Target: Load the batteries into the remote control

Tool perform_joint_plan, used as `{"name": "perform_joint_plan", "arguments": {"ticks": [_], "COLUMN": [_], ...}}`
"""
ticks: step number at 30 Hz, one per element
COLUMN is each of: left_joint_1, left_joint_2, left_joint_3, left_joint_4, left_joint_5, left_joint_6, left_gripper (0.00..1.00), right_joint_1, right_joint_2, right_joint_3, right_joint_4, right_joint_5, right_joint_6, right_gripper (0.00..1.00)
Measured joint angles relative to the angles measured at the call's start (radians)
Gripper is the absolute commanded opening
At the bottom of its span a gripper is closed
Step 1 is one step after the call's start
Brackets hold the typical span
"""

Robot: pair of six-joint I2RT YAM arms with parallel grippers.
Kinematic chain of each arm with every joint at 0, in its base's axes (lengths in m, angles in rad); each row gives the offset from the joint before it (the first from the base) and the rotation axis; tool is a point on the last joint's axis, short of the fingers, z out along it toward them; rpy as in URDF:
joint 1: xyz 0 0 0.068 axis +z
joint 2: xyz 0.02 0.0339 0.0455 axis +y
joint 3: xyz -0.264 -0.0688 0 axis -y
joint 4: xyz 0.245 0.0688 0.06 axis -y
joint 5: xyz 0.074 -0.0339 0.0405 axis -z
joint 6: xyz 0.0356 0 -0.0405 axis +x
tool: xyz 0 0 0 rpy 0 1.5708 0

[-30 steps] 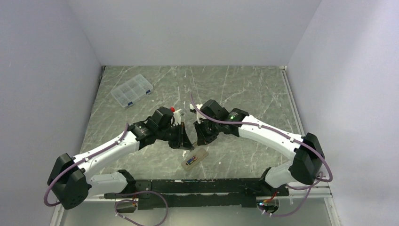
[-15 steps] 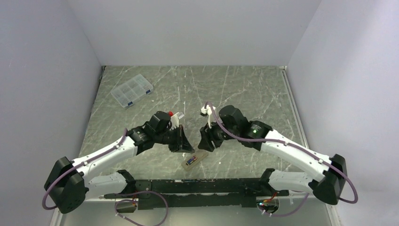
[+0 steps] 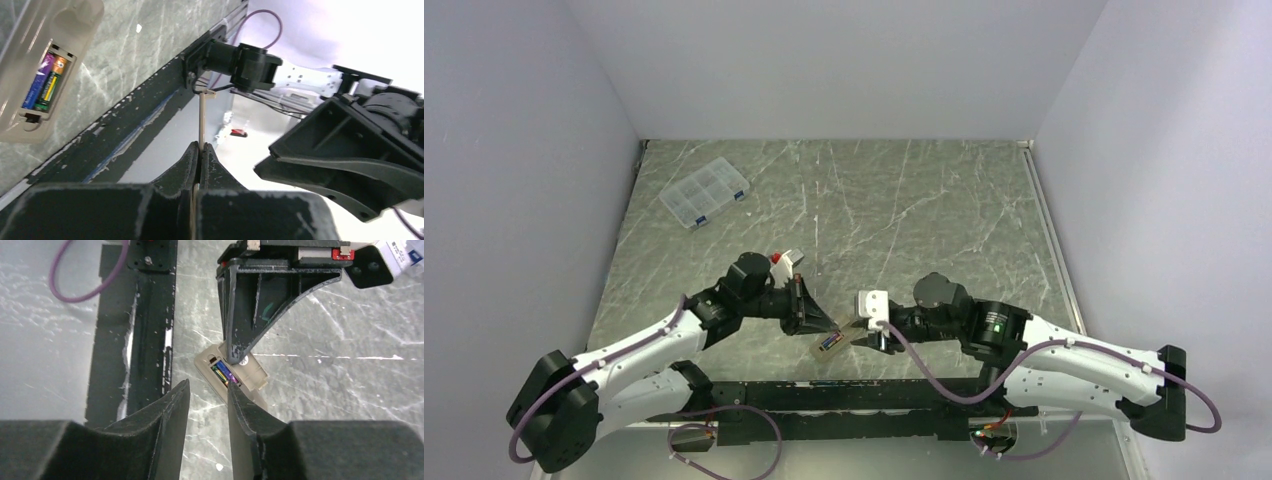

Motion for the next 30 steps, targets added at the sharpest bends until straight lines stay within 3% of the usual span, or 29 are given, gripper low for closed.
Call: {"name": "perform_joint_plan", "arguments": {"ticks": [18,30], "left_joint_1": [0.03,0.034], "left_joint_2": [-0.059,-0.059], "left_joint_3": [-0.232,-0.254], "left_joint_4": [0.447,0.559], "left_joint_5": [0.062,0.087], "left_joint_6": [-0.406,-0.494], "left_gripper": [0.0,0.0], "right_joint_1": [0.233,0.281], "right_joint_2": [0.023,0.128], "right_joint_3": [-0.072,-0.072], "right_joint_4": [0.115,0.162], "right_joint_5": [0.338,0.505], "right_joint_6": [-0.417,-0.541], "right_gripper": [0.31,0.28]}}
